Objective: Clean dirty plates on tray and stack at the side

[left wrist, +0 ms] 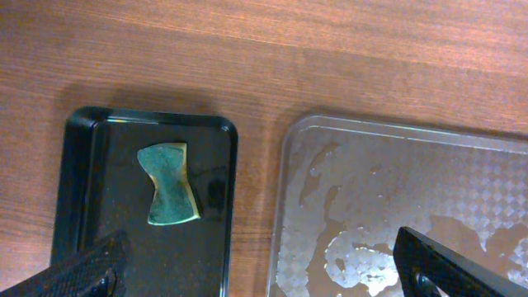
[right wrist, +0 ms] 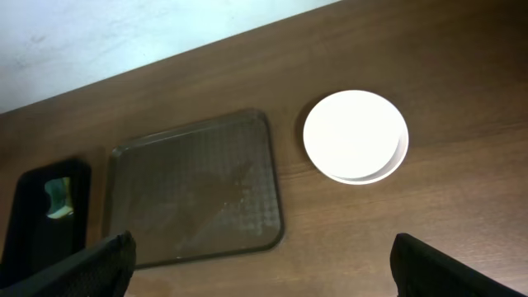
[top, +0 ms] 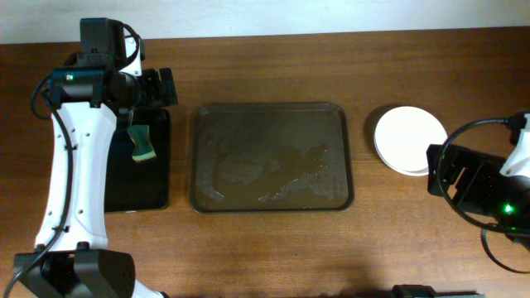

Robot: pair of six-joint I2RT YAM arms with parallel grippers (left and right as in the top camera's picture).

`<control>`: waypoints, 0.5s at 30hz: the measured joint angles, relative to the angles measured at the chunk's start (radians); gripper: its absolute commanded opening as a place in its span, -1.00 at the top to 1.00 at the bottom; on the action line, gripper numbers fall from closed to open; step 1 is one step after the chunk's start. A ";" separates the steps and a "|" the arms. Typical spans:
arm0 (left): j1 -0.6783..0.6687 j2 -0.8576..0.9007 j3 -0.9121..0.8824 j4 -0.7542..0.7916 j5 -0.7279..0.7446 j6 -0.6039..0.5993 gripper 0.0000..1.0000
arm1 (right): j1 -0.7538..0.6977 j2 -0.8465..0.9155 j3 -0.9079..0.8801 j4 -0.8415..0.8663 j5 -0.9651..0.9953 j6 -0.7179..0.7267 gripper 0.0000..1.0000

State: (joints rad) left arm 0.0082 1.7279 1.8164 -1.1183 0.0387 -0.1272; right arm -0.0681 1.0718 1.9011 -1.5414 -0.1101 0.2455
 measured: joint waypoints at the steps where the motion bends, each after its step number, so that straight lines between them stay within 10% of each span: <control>1: 0.000 0.000 0.000 0.000 0.000 0.000 -0.98 | 0.000 -0.007 0.000 0.000 0.013 -0.006 -0.96; 8: 0.000 0.000 0.000 0.000 0.003 0.000 -0.98 | 0.000 -0.096 -0.203 0.309 0.152 -0.021 -0.96; 15: -0.001 0.000 -0.002 0.000 0.007 0.000 -0.98 | 0.007 -0.570 -1.009 0.916 0.171 -0.047 -0.97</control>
State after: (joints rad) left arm 0.0074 1.7279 1.8149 -1.1187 0.0460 -0.1272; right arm -0.0612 0.5022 0.8917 -0.6250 0.0605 0.1986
